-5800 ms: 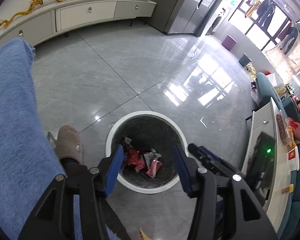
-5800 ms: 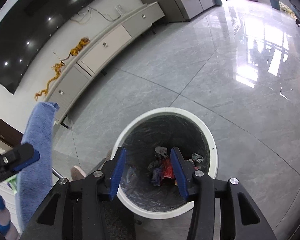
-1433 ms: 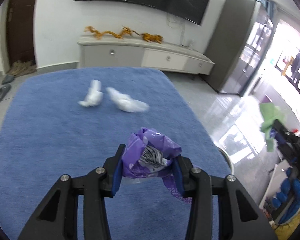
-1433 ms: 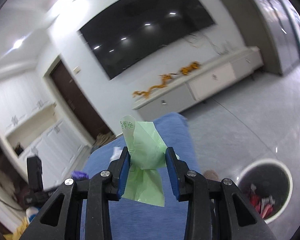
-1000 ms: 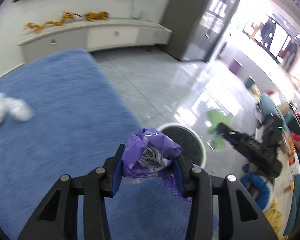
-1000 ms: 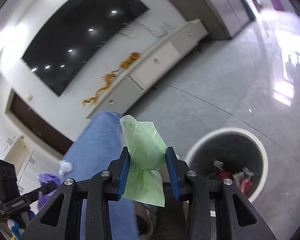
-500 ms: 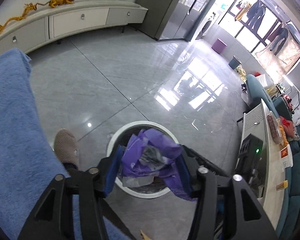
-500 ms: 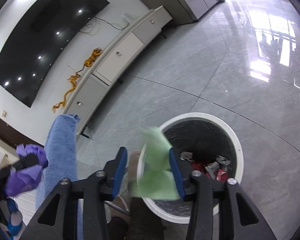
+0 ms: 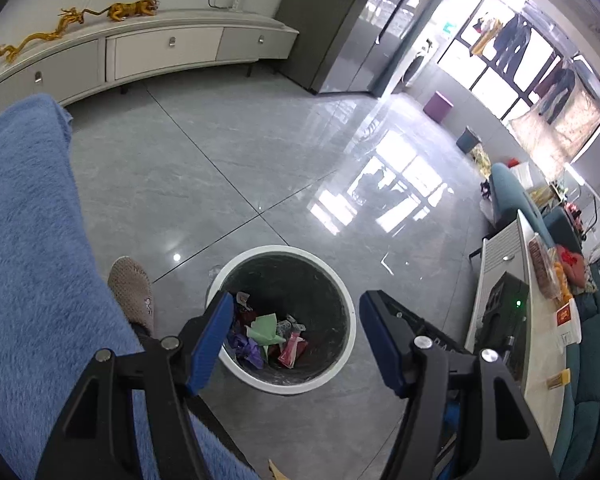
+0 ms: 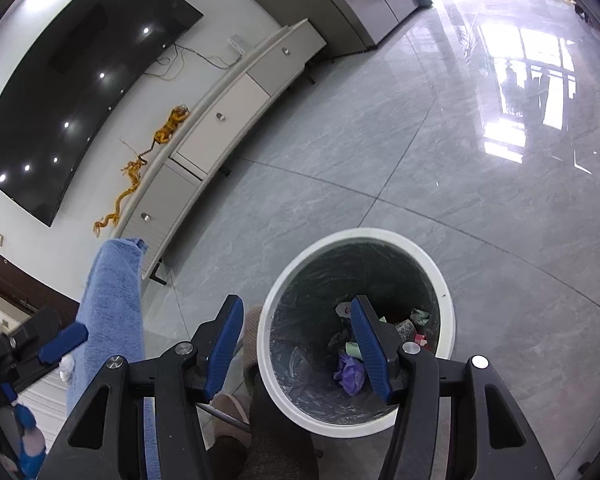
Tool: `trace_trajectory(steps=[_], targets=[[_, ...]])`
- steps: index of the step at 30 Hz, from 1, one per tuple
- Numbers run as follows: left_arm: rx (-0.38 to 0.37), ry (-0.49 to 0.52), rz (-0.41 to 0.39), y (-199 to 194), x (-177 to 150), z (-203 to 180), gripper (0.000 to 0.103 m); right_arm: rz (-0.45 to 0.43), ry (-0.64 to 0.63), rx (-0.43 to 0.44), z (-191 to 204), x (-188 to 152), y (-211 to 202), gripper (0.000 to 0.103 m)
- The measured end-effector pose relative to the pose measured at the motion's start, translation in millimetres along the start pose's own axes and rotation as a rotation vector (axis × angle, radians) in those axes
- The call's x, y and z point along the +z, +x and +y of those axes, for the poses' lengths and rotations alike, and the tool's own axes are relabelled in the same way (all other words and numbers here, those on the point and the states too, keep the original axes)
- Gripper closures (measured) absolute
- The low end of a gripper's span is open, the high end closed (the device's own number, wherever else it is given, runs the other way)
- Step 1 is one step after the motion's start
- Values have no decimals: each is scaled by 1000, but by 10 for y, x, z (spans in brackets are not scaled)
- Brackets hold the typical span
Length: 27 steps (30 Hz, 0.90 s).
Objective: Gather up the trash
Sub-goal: 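Carry both wrappers to the bin and open both grippers over it, then return both grippers to the table toward the two white tissues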
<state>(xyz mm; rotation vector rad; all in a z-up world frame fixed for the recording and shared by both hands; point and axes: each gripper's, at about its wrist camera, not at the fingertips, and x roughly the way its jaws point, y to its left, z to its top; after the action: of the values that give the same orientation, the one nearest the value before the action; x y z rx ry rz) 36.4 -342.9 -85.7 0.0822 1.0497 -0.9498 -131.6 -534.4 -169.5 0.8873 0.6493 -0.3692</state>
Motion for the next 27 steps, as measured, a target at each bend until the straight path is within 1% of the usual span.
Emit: trace_trajectory(steps=[5,8,11,14,20,23,26,27], targets=[[-8,65,-3,-358,-163,-120,39,-49,-47,12,210,47,-287,49],[-28,69,-16,-630,-311,-132,39,-76,-97,25,434,47,-464,49],[-38,73,-61,-920,-413,-139,39,-96,-148,46,676,10,-627,49],[-22,76,-124,-1261,-521,-114,39,-110,-199,59,916,-46,-773,49],[7,9,-210,-1851,-844,142,39,-129,-303,79,1352,-204,-1049,49],[17,-30,-250,-2129,-1096,307,39,-133,-359,98,1594,-322,-1163,49],[45,-58,-302,-2380,-1305,451,39,-133,-425,121,1869,-466,-1258,49],[68,-73,-337,-2501,-1391,506,39,-131,-444,130,1938,-507,-1285,49]])
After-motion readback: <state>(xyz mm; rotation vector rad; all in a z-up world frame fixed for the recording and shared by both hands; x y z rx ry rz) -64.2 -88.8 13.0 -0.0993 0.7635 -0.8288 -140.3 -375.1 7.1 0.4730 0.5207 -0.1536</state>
